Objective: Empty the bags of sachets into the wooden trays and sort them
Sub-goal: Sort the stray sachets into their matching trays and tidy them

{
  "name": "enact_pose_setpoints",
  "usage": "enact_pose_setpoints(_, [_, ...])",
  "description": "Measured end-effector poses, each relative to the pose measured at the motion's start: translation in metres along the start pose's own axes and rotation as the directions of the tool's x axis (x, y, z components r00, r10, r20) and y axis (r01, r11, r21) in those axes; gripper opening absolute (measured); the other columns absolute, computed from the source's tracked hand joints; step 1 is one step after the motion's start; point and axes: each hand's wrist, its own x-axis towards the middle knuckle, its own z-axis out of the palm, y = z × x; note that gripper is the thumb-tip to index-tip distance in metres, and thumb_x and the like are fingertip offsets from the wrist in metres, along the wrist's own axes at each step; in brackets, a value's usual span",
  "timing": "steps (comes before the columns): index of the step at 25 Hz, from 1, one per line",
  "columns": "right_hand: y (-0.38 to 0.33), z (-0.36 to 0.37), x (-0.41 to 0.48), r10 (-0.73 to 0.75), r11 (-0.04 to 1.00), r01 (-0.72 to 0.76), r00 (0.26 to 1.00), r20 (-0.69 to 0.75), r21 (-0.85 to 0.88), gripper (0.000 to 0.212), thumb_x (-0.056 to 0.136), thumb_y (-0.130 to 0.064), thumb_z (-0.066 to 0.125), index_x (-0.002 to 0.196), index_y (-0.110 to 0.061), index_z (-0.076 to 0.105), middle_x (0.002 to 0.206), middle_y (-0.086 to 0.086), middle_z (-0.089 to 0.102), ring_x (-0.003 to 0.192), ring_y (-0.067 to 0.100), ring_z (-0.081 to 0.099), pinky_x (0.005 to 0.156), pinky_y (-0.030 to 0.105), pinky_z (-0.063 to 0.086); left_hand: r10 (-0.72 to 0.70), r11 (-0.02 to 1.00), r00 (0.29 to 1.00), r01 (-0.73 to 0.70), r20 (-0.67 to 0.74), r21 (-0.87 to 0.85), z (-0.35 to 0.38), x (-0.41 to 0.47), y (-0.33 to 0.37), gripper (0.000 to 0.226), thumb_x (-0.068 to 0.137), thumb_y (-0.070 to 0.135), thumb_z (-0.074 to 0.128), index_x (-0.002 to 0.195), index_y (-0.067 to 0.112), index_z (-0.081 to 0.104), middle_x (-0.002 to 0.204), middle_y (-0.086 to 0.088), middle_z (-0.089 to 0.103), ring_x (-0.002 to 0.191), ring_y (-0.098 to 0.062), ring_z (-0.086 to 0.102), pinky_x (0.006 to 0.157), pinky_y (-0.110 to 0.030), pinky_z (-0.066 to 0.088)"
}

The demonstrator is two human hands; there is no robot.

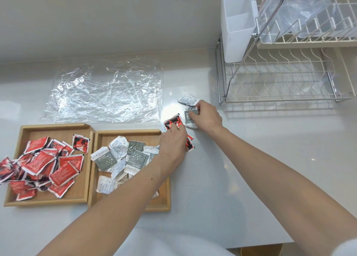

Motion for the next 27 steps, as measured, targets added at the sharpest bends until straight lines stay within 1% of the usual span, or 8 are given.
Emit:
enact_pose_setpoints(5, [0.018, -0.009, -0.001, 0.008, 0.987, 0.0, 0.999, -0.05, 0.158, 0.016, 0.084, -0.03, 0.065, 0.092, -0.019, 0.055, 0.094, 0.003, 0.065, 0.091, 0.028, 0.06, 0.072, 0.035, 0.045, -0.032, 0.998, 0.999, 0.034, 0.044, -0.043, 0.0, 0.007, 0.0, 0.051, 0.08, 0.027, 0.074, 0.118, 0.006, 0.048, 0.116, -0.014, 0.058, 0.105, -0.033, 0.059, 0.077, -0.037, 0.043])
enact_pose_setpoints(9, [0.027, -0.017, -0.005, -0.079, 0.965, 0.112, 0.986, -0.146, 0.236, 0.022, 0.088, -0.022, 0.065, 0.106, -0.012, 0.06, 0.079, -0.004, 0.057, 0.083, 0.023, 0.056, 0.074, 0.035, 0.046, 0.013, 0.996, 0.999, -0.009, 0.043, -0.088, 0.0, 0.008, -0.004, 0.039, 0.081, 0.03, 0.072, 0.11, 0.009, 0.056, 0.113, -0.012, 0.06, 0.103, -0.032, 0.058, 0.077, -0.037, 0.04])
enact_pose_setpoints(11, [0.024, -0.019, -0.006, -0.134, 0.956, 0.172, 0.977, -0.167, 0.239, 0.028, 0.089, -0.021, 0.065, 0.114, -0.01, 0.06, 0.076, -0.005, 0.052, 0.079, 0.02, 0.051, 0.072, 0.032, 0.041, 0.044, 0.977, 0.998, -0.036, 0.037, -0.209, -0.002, 0.006, -0.008, 0.03, 0.082, 0.033, 0.07, 0.102, 0.013, 0.059, 0.107, -0.008, 0.058, 0.097, -0.03, 0.057, 0.074, -0.036, 0.038])
enact_pose_setpoints(16, [0.003, -0.029, 0.007, -0.267, 0.948, 0.282, 0.957, -0.114, 0.15, 0.04, 0.09, -0.023, 0.067, 0.126, -0.009, 0.058, 0.094, 0.001, 0.054, 0.09, 0.021, 0.052, 0.082, 0.03, 0.039, -0.063, 0.848, 0.996, 0.018, -0.068, -0.53, -0.022, 0.017, -0.026, 0.024, 0.076, 0.024, 0.075, 0.082, 0.01, 0.057, 0.077, -0.004, 0.061, 0.073, -0.029, 0.056, 0.058, -0.036, 0.04])
enact_pose_setpoints(19, [-0.011, -0.037, 0.023, -0.278, 0.955, 0.281, 0.96, -0.043, 0.094, 0.049, 0.089, -0.024, 0.067, 0.133, -0.007, 0.054, 0.098, 0.008, 0.058, 0.099, 0.027, 0.054, 0.09, 0.031, 0.041, -0.06, 0.862, 0.996, 0.017, -0.068, -0.507, -0.029, 0.029, -0.038, 0.023, 0.071, 0.018, 0.077, 0.086, 0.006, 0.064, 0.082, -0.009, 0.064, 0.076, -0.031, 0.06, 0.064, -0.039, 0.048])
enact_pose_setpoints(22, [-0.018, -0.04, 0.036, -0.262, 0.965, 0.261, 0.963, 0.07, 0.019, 0.057, 0.089, -0.026, 0.069, 0.138, -0.005, 0.048, 0.101, 0.01, 0.059, 0.107, 0.028, 0.055, 0.082, 0.028, 0.038, -0.066, 0.901, 0.998, 0.055, -0.01, -0.431, -0.026, 0.036, -0.044, 0.033, 0.073, 0.017, 0.078, 0.099, 0.005, 0.062, 0.101, -0.01, 0.053, 0.085, -0.03, 0.054, 0.068, -0.033, 0.041])
enact_pose_setpoints(25, [-0.02, -0.037, 0.044, -0.241, 0.964, 0.254, 0.96, 0.141, -0.076, 0.055, 0.086, -0.027, 0.072, 0.13, -0.001, 0.052, 0.113, 0.016, 0.063, 0.11, 0.034, 0.057, 0.09, 0.037, 0.046, -0.076, 0.928, 0.997, 0.079, 0.024, -0.365, -0.025, 0.041, -0.044, 0.03, 0.072, 0.02, 0.078, 0.09, 0.006, 0.059, 0.093, -0.011, 0.055, 0.084, -0.032, 0.057, 0.062, -0.033, 0.039])
enact_pose_setpoints(27, [-0.019, -0.032, 0.047, -0.233, 0.961, 0.251, 0.96, 0.154, -0.113, 0.052, 0.084, -0.028, 0.074, 0.125, -0.003, 0.054, 0.119, 0.017, 0.061, 0.11, 0.034, 0.057, 0.093, 0.041, 0.047, -0.084, 0.93, 0.996, 0.091, 0.035, -0.357, -0.026, 0.043, -0.042, 0.034, 0.07, 0.02, 0.079, 0.095, 0.007, 0.06, 0.093, -0.011, 0.062, 0.085, -0.031, 0.059, 0.065, -0.037, 0.047])
